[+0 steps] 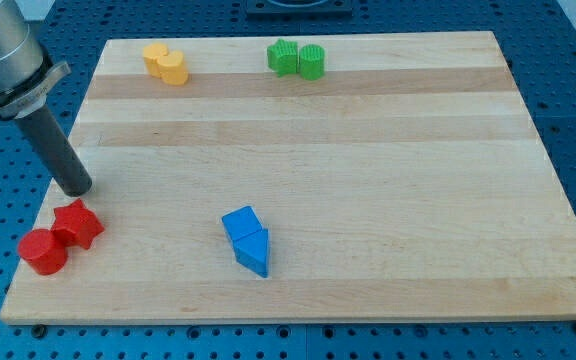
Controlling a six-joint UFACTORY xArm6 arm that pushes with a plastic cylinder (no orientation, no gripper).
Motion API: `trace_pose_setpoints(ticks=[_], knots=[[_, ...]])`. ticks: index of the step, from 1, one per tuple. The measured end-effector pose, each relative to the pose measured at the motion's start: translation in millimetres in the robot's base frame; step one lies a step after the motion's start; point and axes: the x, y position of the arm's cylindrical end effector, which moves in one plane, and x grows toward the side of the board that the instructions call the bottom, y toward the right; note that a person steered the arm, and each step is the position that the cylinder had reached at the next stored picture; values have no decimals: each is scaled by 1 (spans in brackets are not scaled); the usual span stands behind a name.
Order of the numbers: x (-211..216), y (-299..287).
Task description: Place the green star parallel to the yellow heart
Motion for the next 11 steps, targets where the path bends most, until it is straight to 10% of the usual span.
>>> trace_pose_setpoints(ticks=[4,8,11], knots=[[-63,180],[-198,147],[-227,260]])
